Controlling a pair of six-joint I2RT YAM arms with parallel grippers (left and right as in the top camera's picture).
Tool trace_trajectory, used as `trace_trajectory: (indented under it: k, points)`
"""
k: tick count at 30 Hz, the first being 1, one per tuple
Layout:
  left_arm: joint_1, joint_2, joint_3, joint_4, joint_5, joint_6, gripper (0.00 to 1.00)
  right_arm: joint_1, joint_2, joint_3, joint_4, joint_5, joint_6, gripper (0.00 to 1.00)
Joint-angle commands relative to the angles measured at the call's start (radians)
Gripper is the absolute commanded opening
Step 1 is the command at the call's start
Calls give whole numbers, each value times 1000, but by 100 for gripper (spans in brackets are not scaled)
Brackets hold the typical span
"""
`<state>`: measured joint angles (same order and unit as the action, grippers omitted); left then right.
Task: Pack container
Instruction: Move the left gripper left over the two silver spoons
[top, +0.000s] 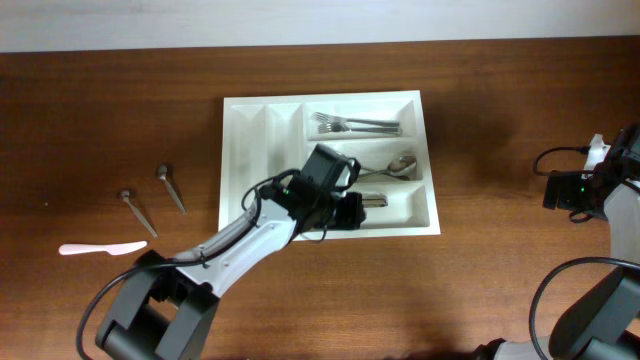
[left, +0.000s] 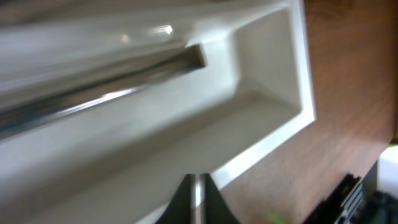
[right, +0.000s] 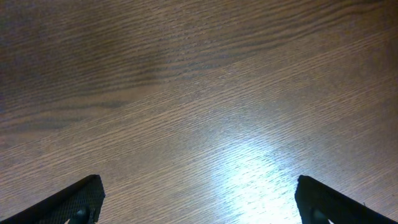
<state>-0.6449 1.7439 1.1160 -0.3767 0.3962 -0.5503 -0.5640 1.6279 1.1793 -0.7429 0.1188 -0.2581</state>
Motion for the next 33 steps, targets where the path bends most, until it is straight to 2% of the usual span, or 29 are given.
trace_trajectory:
  k: [1,3,6,8,12,14,16,19,22,25,29,33]
  points:
    - [5,0,137,-74,-11,60,26,0,-2,-3,3,9,12,99]
    - [20,-3,234,-176,-37,91,38,0,-2,-3,3,9,12,99]
    - [58,-7,373,-347,-105,100,49,0,-2,-3,3,9,11,99]
    - [95,-11,448,-452,-156,100,64,0,-2,-3,3,9,12,99]
    - [190,-29,544,-638,-241,99,76,0,-2,-3,3,9,11,99]
    - [245,-41,555,-695,-268,97,99,0,-2,-3,3,9,12,99]
    - [309,-53,555,-747,-293,77,99,0,-2,-3,3,9,12,99]
    - [425,-57,555,-834,-327,-26,99,0,-2,-3,3,9,12,99]
    - [550,-56,555,-848,-326,-95,99,0,-2,-3,3,9,11,99]
    - [655,-56,555,-808,-348,-97,99,0,-2,-3,3,9,12,99]
    - [768,-56,553,-839,-436,-97,99,0,-2,-3,3,9,12,99]
    - [865,-55,514,-844,-449,-90,99,0,-2,-3,3,9,12,99]
